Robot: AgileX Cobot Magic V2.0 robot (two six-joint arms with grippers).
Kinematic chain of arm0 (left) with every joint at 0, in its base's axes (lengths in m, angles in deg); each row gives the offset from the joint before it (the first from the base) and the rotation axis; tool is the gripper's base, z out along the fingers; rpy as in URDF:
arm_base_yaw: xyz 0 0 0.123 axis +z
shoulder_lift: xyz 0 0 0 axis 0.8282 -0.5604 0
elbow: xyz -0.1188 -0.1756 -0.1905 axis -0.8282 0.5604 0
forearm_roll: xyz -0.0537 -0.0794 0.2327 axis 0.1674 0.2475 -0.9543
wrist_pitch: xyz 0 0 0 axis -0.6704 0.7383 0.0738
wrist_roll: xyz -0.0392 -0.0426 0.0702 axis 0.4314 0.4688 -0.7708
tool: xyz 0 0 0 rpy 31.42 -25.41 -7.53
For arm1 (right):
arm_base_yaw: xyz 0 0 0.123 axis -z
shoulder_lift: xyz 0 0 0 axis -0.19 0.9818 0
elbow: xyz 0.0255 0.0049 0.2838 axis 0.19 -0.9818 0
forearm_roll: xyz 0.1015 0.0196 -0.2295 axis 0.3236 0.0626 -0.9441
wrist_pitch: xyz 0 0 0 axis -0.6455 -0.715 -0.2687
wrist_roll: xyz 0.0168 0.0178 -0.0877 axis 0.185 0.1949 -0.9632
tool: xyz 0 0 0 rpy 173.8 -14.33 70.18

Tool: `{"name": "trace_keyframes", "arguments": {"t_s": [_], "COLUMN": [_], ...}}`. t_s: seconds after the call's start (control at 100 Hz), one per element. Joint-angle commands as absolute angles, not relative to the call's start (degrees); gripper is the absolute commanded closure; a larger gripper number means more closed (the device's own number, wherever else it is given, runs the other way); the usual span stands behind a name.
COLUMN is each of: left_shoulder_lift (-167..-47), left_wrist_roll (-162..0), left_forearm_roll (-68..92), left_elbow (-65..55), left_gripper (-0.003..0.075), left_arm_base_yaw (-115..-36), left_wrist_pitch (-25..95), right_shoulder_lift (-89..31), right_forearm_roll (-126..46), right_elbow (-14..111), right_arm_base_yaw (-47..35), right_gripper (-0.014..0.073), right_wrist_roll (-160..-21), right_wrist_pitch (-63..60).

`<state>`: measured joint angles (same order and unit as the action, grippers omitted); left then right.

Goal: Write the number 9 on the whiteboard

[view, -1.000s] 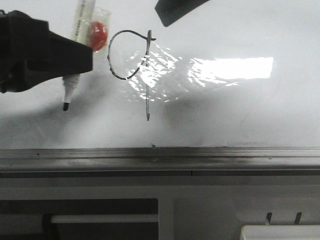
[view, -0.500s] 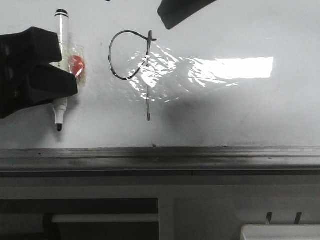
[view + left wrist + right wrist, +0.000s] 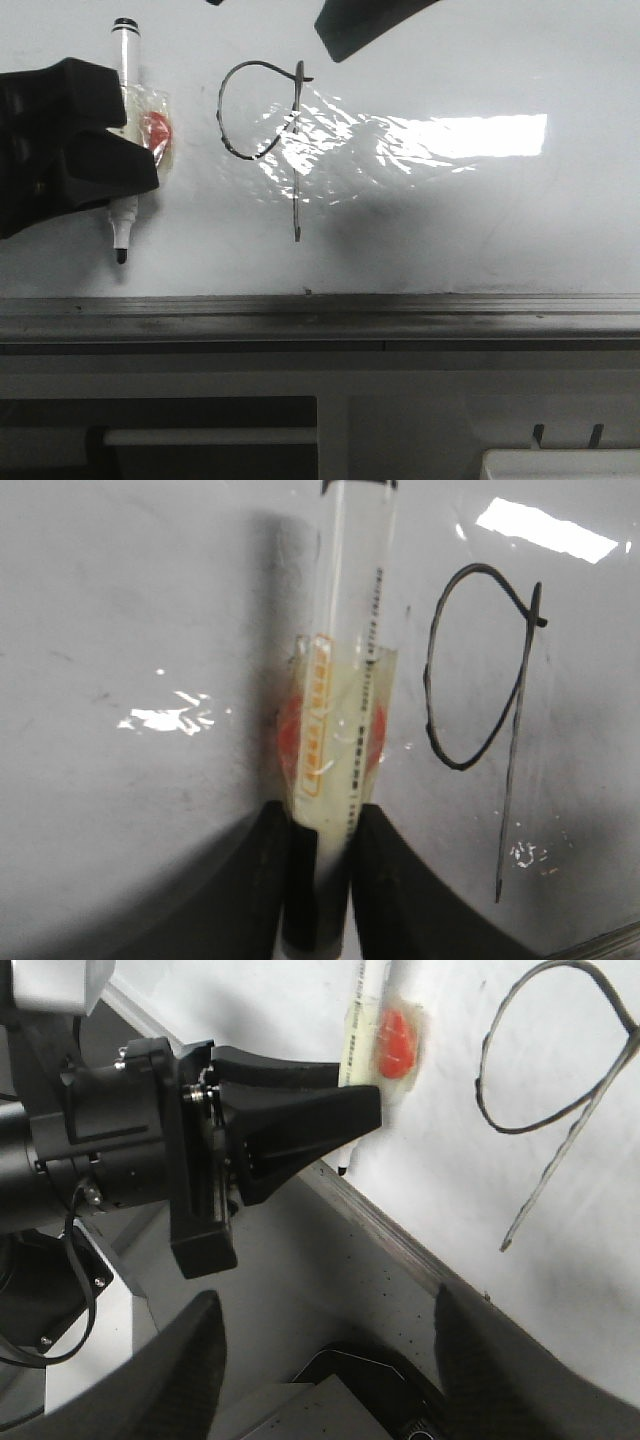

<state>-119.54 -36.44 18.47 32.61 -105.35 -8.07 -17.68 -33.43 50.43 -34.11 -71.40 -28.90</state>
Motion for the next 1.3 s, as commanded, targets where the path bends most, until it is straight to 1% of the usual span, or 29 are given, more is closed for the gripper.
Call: {"name": "trace_keyframes", "arguments": {"t_s": [0.0,0.05,0.1,0.33,0.4,0.47,0.51,0.52,0.55,0.6,0.61,0.62,0.63,0.66,0.69,0.72,0.74,0.75,0.94,1.06,1.29], "left_shoulder_lift": [-119.4,-119.4,-118.9,-112.4,-109.4,-105.9,-103.8,-103.1,-101.6,-98.6,-98.2,-97.3,-96.8,-94.7,-92.9,-90.7,-89.9,-89.5,-78.6,-71.8,-59.4], "left_wrist_roll": [-36.2,-36.2,-36.2,-36.2,-36.2,-36.2,-36.2,-36.2,-37.1,-37.6,-37.7,-37.6,-37.7,-38.3,-38.8,-38.9,-38.9,-38.9,-41.8,-41.8,-41.8], "left_forearm_roll": [19.2,19.2,19.2,18.5,18.4,17.2,15.4,14.5,12.4,8.3,7.8,6.9,6.5,5.1,4.8,4.4,4.3,4.3,1.0,-0.7,-0.7], "left_elbow": [31.3,31.3,31.3,31.3,31.3,31.3,31.3,31.3,31.3,31.3,31.3,31.3,31.3,31.3,31.3,31.5,31.6,31.7,35.4,39.8,48.0], "left_gripper": [0.0405,0.0357,0.0335,0.033,0.0331,0.0332,0.0337,0.0339,0.0353,0.0411,0.0435,0.0447,0.0475,0.0536,0.0601,0.0683,0.0715,0.0744,0.074,0.074,0.074], "left_arm_base_yaw": [-105.4,-105.4,-105.6,-105.9,-105.9,-106.0,-106.0,-106.0,-106.0,-106.0,-106.0,-106.0,-106.0,-106.0,-106.0,-106.0,-106.0,-106.0,-106.0,-106.0,-106.0], "left_wrist_pitch": [-10.3,-10.4,-10.4,-10.3,-9.8,-9.1,-8.4,-8.4,-7.9,-6.0,-5.7,-5.4,-4.8,-3.6,-2.3,-0.7,0.1,0.4,8.6,9.7,9.7], "right_shoulder_lift": [-18.8,-18.8,-18.8,-18.8,-19.1,-20.1,-21.6,-21.6,-23.1,-25.6,-25.9,-26.7,-27.1,-28.8,-31.1,-33.5,-34.5,-35.5,-50.9,-61.5,-79.1], "right_forearm_roll": [-32.4,-32.4,-32.4,-33.2,-34.3,-35.0,-35.4,-35.5,-35.6,-36.0,-36.0,-36.1,-36.1,-36.7,-37.6,-38.3,-38.7,-39.0,-44.8,-45.7,-45.9], "right_elbow": [52.1,52.1,52.1,52.1,52.1,51.8,50.9,50.9,50.0,47.9,47.9,47.2,46.9,45.5,43.5,41.4,40.1,39.7,27.3,19.7,8.9], "right_arm_base_yaw": [-34.2,-34.2,-34.2,-34.2,-34.2,-34.2,-34.2,-34.2,-34.2,-34.2,-34.2,-34.2,-34.2,-34.2,-34.2,-34.2,-34.2,-34.2,-34.2,-34.2,-34.2], "right_gripper": [0.0202,0.0202,0.0202,0.0204,0.0233,0.0329,0.0421,0.0421,0.0491,0.0595,0.0595,0.063,0.063,0.067,0.0667,0.0665,0.0664,0.0664,0.0664,0.0664,0.0664], "right_wrist_roll": [-71.9,-71.9,-71.9,-71.9,-71.9,-71.9,-71.9,-71.9,-71.9,-71.9,-71.9,-71.9,-71.9,-71.9,-71.9,-71.9,-71.9,-71.9,-71.9,-71.9,-71.9], "right_wrist_pitch": [-26.3,-26.3,-26.3,-26.1,-25.8,-25.4,-24.2,-24.0,-22.8,-19.9,-19.5,-18.7,-18.3,-16.7,-15.1,-13.9,-13.0,-12.5,-3.2,1.9,2.0]}}
